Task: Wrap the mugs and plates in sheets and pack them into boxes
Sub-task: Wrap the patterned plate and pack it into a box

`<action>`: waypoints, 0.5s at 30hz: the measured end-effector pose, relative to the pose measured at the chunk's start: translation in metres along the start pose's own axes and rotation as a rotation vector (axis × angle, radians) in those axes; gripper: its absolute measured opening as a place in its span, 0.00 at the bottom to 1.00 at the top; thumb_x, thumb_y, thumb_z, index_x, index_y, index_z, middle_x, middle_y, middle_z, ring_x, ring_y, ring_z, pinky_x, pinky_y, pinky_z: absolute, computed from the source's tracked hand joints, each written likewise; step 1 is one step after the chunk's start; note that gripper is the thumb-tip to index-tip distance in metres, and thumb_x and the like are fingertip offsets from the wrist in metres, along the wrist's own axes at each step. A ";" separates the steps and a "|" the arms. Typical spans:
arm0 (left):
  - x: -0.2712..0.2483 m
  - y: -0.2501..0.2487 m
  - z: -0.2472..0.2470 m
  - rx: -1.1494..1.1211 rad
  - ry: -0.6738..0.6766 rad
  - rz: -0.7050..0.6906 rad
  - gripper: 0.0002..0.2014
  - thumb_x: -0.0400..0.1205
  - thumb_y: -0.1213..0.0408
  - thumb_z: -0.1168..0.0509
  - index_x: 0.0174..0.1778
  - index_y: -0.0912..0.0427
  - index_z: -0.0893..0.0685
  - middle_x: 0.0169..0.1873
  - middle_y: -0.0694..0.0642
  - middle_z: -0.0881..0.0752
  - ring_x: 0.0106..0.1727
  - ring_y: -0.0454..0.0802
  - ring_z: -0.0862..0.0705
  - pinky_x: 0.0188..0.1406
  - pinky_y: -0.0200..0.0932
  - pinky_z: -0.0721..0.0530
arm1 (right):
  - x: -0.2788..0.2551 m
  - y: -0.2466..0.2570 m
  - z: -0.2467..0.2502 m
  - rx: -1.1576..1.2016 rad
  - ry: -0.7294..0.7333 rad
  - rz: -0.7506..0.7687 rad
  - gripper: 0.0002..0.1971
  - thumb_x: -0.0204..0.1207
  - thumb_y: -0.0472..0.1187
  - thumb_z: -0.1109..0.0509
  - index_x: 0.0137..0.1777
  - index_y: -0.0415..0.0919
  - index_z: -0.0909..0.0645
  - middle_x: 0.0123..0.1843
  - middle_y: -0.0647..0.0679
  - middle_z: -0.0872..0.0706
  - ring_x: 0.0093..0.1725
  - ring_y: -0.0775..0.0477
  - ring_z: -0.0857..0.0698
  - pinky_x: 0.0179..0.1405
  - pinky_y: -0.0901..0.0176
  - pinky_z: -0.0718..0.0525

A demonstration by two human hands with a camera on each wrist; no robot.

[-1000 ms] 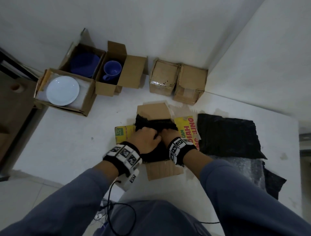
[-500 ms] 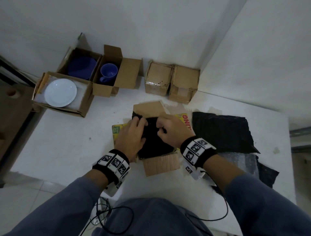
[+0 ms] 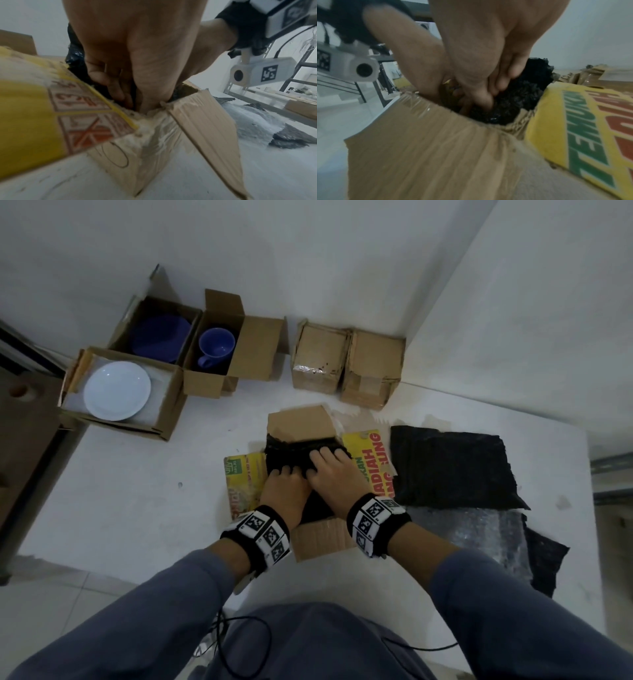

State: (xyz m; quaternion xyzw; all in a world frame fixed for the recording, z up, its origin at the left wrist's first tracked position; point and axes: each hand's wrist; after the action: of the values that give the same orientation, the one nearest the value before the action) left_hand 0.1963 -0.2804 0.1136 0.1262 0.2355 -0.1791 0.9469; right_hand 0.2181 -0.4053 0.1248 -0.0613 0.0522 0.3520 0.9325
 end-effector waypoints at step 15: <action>0.003 0.008 0.013 0.031 0.079 -0.137 0.09 0.82 0.68 0.38 0.53 0.57 0.14 0.50 0.56 0.12 0.57 0.56 0.17 0.63 0.52 0.27 | 0.007 -0.008 -0.028 -0.097 0.372 -0.016 0.16 0.83 0.39 0.40 0.65 0.39 0.17 0.64 0.41 0.17 0.68 0.37 0.25 0.70 0.45 0.32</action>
State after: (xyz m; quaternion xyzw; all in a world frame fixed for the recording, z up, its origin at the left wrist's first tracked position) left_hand 0.2069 -0.2783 0.1246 0.1312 0.2779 -0.2419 0.9204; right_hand 0.2266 -0.4110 0.0968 -0.1706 0.2063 0.3295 0.9054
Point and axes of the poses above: each hand's wrist, its own x-axis towards the middle knuckle, its own z-axis out of the back of the hand, y = z × x
